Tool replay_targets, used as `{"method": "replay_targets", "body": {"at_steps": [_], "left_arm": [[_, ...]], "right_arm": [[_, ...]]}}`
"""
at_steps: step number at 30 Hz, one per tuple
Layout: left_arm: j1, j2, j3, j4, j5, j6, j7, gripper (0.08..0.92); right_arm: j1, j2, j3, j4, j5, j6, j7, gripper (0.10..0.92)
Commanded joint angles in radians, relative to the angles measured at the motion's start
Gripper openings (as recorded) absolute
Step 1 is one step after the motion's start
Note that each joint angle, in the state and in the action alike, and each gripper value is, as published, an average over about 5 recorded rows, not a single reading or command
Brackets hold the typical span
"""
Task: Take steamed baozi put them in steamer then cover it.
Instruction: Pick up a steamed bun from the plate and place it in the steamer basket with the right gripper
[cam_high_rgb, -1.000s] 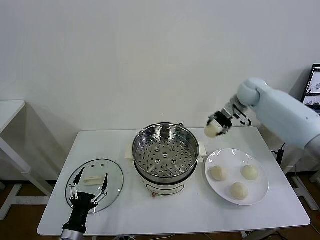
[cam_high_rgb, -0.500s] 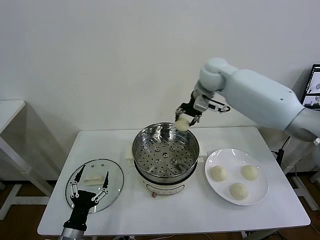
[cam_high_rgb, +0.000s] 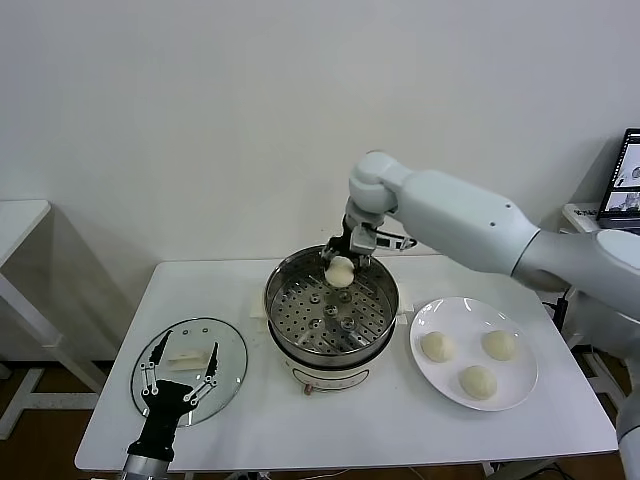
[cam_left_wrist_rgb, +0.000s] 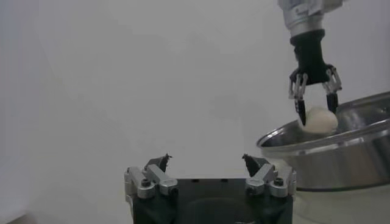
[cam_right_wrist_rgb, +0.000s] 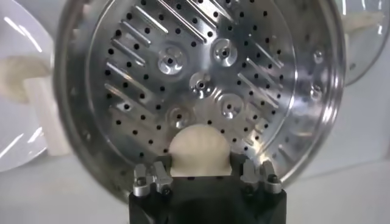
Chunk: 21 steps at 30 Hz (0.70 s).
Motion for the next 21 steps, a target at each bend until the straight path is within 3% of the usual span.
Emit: {"method": "replay_targets", "body": {"at_steps": [1,9,14,17,21], "left_arm": [[0.000,0.003,0.000,-0.011,0.004,0.008,-0.002,0.823],[-0.003,0.012,-0.011,-0.014,-0.003,0.001,0.000,0.823],[-0.006,0.015,-0.013,-0.019,-0.007,0.004,0.000,0.823],[-0.005,0.015,-0.015,-0.019,-0.008,0.004,0.000,0.823],[-0.004,0.014,-0.015,-0.019,-0.007,0.004,0.000,0.823]], "right_arm": [[-0.045,0.051,0.004,-0.038,-0.071,-0.009,0.031,0.666],[-0.057,0.071,0.008,-0.060,-0.093,-0.009,0.045,0.692],[-0.045,0.061,0.019,-0.037,-0.087,-0.034,0.039,0.791],[-0.010,0.016,0.018,0.017,-0.005,-0.076,-0.006,0.818],[0.068,-0.098,0.018,0.108,0.214,-0.222,-0.117,0.822]]}}
